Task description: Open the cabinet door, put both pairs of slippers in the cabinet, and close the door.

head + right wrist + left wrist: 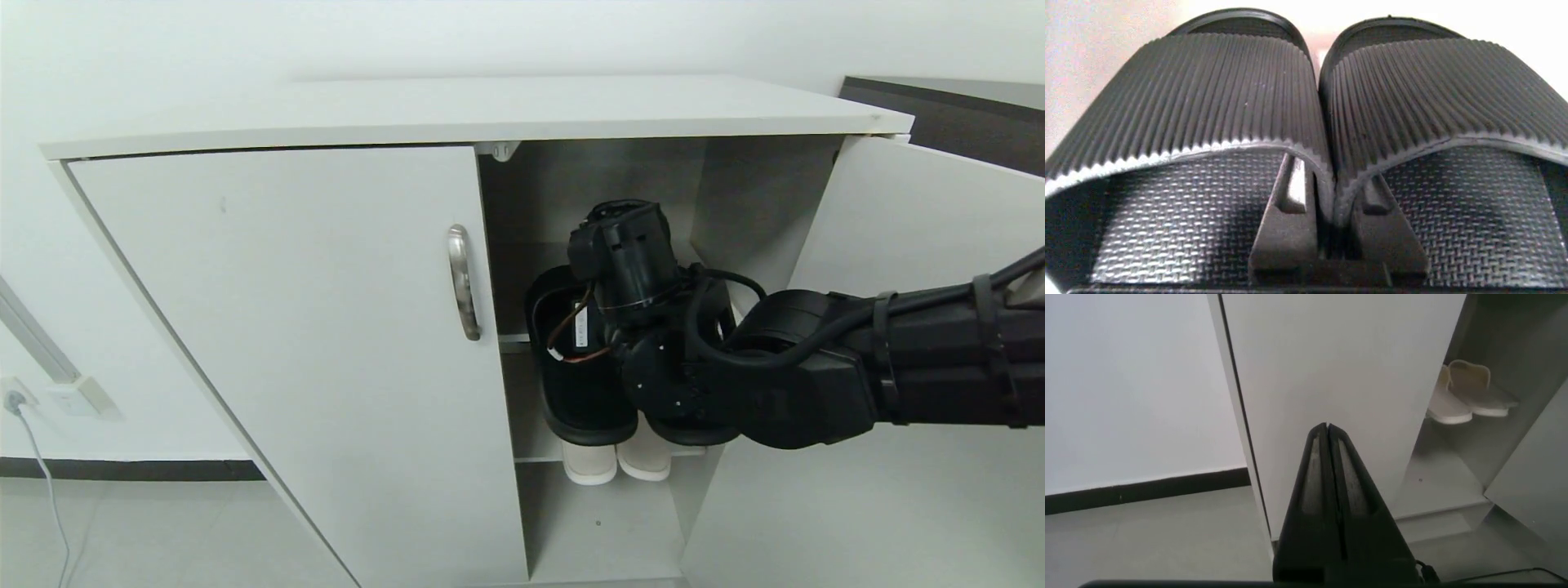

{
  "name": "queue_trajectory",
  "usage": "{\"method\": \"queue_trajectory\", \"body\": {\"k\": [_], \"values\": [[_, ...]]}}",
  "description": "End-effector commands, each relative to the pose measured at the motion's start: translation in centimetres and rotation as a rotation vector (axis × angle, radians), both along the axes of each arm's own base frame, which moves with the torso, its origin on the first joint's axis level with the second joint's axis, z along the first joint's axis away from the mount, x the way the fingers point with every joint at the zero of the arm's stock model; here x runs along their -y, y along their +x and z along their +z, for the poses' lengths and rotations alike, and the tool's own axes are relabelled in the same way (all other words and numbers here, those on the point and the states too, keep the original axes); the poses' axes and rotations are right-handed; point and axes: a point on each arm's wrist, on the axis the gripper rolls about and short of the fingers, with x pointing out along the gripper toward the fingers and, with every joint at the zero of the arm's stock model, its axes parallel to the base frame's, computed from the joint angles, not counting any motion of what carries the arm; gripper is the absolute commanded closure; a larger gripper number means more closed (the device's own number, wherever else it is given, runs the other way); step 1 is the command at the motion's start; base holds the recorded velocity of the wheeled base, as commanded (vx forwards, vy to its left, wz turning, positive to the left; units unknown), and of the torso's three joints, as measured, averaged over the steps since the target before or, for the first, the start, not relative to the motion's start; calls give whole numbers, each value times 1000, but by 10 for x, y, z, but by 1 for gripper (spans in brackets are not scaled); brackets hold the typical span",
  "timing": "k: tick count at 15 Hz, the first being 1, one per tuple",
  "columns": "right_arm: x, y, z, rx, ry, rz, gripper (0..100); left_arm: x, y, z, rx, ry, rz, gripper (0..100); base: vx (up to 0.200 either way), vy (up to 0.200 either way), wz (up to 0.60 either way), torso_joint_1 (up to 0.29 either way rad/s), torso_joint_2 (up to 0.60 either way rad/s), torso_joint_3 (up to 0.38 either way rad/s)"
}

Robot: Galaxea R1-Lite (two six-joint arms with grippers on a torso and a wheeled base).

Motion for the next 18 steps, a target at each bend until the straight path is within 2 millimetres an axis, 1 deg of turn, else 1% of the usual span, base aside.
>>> {"method": "queue_trajectory", "body": {"k": [1,2,3,4,7,9,12,13,14,15,16,18], "values": [[2,7,-3,0,-11,20,100,0,0,0,1,0,1,100,0,0,0,0,0,0],[4,16,-5,6,-19,21,100,0,0,0,1,0,1,100,0,0,0,0,0,0],[4,16,-5,6,-19,21,100,0,0,0,1,0,1,100,0,0,0,0,0,0],[4,38,-11,18,-37,-5,100,0,0,0,1,0,1,100,0,0,0,0,0,0],[2,62,-12,27,-14,-9,100,0,0,0,1,0,1,100,0,0,0,0,0,0],[2,71,-6,28,-13,-22,100,0,0,0,1,0,1,100,0,0,0,0,0,0],[2,84,9,28,-3,-36,100,0,0,0,1,0,1,100,0,0,0,0,0,0],[0,88,11,28,-2,-40,100,0,0,0,1,0,1,100,0,0,0,0,0,0],[0,89,9,22,-7,-41,100,0,0,0,0,-2,1,100,0,0,0,0,0,0],[-2,92,0,3,-25,-41,100,0,0,0,0,-2,1,100,0,0,0,0,0,0],[-2,94,-4,-4,-31,-44,100,0,0,0,0,-2,1,100,0,0,0,0,0,0],[-2,97,-8,-9,-35,-48,100,0,0,0,0,-2,1,100,0,0,0,0,0,0]]}}
